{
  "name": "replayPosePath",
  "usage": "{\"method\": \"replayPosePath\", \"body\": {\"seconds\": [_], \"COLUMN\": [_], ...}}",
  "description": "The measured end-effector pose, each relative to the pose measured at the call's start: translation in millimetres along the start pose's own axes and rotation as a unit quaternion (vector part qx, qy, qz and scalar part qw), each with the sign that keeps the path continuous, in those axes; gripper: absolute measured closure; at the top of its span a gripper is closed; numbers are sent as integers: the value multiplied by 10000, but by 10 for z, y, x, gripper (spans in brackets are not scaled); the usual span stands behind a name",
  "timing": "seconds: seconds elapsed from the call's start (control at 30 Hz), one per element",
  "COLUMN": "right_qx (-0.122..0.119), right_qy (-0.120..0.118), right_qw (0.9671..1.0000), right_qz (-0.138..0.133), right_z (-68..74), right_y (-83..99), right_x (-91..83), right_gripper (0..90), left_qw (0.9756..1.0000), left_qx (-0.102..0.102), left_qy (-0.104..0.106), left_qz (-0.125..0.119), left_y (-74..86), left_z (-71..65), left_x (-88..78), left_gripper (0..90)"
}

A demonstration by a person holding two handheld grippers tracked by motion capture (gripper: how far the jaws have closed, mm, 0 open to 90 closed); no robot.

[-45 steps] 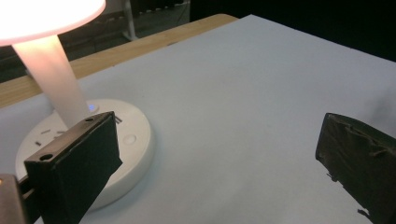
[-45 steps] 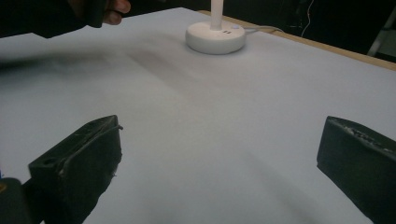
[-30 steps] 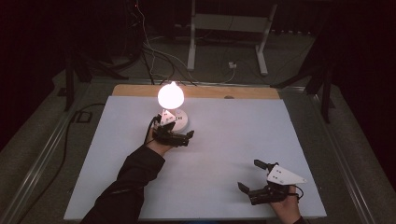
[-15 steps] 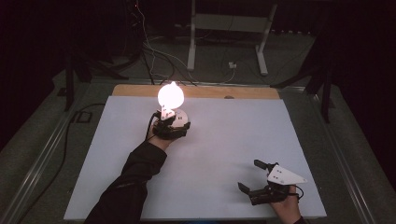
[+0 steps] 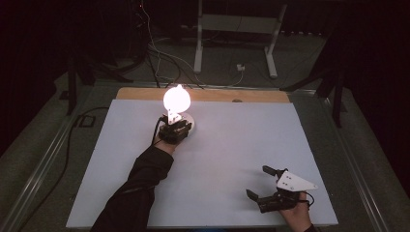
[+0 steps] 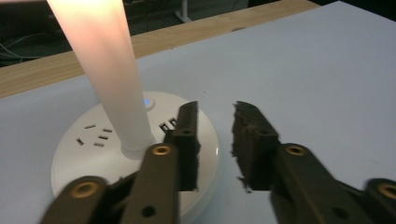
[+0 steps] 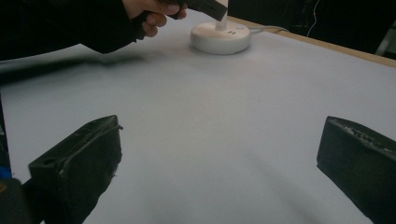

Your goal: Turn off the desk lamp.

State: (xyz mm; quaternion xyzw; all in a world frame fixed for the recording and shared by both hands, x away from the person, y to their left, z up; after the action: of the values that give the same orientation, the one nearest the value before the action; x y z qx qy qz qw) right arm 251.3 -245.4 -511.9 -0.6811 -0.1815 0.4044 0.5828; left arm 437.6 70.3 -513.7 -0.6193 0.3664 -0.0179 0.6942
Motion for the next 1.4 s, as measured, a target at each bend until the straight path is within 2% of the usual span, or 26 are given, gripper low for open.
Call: {"method": "replayPosePath", "body": {"seconds": [0.17, 0.23, 0.3, 0.57, 0.63, 1.13, 1.4], "right_qx": [5, 8, 10, 16, 10, 10, 16], "right_qy": [-9, -13, -19, -37, -37, -44, -49], "right_qw": [10000, 10000, 10000, 10000, 10000, 10000, 10000], "right_qz": [-2, -2, -1, 10, 12, 14, 37], "right_z": [0, 0, 0, 1, 2, 2, 1], "right_y": [0, 0, 1, 2, 2, 2, 6], "right_x": [-1, -1, -2, -2, -1, -4, 1], "right_gripper": [0, 0, 0, 0, 0, 0, 0], "left_qw": [9999, 10000, 9999, 9999, 9998, 9998, 9997], "left_qx": [109, 55, 80, 0, 72, 61, 162], "left_qy": [-52, -33, -102, -98, -109, -156, -154], "left_qz": [69, 66, 93, 98, 131, 134, 127], "left_y": [42, 50, 61, 114, 128, 171, 177], "left_z": [27, 48, 67, 110, 110, 99, 105], "left_x": [55, 71, 88, 134, 148, 213, 219], "left_gripper": [824, 847, 888, 900, 900, 900, 900]}}
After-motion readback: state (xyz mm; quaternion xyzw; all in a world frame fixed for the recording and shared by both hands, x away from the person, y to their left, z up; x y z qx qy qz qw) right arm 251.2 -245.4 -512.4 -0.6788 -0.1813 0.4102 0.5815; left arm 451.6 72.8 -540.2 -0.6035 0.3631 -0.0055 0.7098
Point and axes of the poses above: each handheld gripper's, and its own axes: x roughly forward along the jaws, y roughly out of its underside, z roughly to its left, the point moved 4 cm from there along x, roughly forward along the jaws, and after that the axes turned 2 degrees about -z, right-handed, at the moved point
